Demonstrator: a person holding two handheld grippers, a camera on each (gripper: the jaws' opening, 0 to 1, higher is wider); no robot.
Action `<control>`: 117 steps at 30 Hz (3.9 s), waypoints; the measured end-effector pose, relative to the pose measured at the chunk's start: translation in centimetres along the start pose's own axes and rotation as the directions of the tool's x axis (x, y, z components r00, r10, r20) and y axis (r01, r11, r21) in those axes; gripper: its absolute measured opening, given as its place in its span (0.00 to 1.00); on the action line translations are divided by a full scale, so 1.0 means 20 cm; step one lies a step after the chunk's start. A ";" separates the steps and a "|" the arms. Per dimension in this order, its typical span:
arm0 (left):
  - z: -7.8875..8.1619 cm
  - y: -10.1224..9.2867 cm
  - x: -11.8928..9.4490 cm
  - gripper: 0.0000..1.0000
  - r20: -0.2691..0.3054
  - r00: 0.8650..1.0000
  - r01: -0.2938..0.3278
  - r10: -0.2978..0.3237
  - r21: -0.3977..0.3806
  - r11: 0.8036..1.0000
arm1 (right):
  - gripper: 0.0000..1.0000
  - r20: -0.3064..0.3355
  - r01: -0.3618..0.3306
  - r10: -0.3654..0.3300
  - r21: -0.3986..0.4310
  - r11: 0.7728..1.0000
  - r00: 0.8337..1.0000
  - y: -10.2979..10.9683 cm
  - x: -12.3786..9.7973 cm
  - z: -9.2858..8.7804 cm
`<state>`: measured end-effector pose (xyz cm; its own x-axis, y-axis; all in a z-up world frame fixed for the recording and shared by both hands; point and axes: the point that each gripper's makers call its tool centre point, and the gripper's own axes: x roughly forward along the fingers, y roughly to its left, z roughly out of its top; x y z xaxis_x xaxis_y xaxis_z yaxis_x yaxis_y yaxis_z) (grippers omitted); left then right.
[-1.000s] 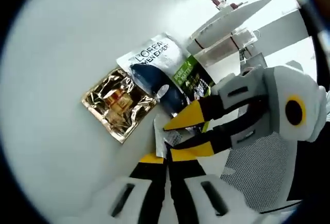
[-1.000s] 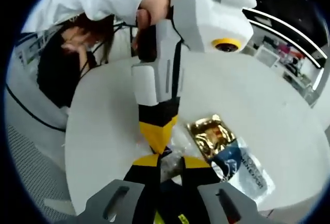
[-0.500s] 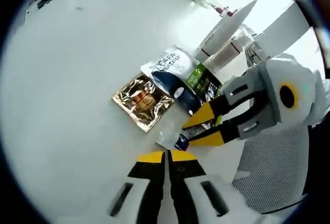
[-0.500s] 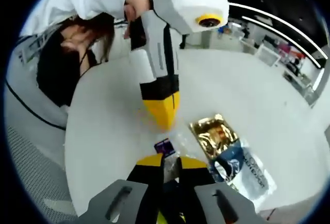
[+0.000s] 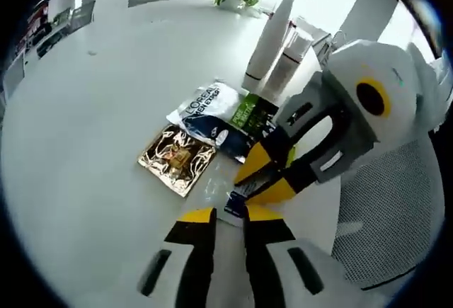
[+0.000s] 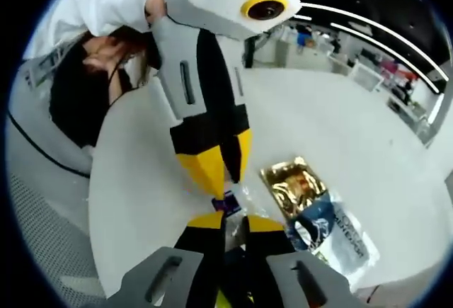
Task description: Arrange the skincare products in the storage area until every visible bottle or jar stands upright without overlapping.
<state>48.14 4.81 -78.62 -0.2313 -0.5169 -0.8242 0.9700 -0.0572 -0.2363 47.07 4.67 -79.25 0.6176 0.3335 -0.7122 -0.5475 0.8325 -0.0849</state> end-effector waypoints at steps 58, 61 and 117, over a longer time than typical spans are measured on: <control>-0.02 -0.04 0.00 0.29 0.104 0.986 -0.133 0.131 0.015 0.991 | 0.73 0.209 0.331 -0.392 0.275 0.903 0.896 -0.16 -1.14 0.01; -0.02 -0.04 0.00 0.28 0.117 0.983 -0.142 0.140 0.012 0.990 | 0.80 0.200 0.357 -0.418 0.281 0.891 0.886 -0.18 -1.19 -0.04; 0.19 -0.45 -0.56 0.93 0.457 0.810 -0.346 0.368 -0.133 0.929 | 0.99 0.132 0.343 -0.408 0.349 0.872 0.903 -0.22 -1.19 -0.29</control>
<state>42.33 7.84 -65.39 0.2035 -0.8301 -0.5191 0.9708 0.2397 -0.0029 31.48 -9.46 -65.87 0.8560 0.0196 -0.5167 -0.0681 0.9949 -0.0750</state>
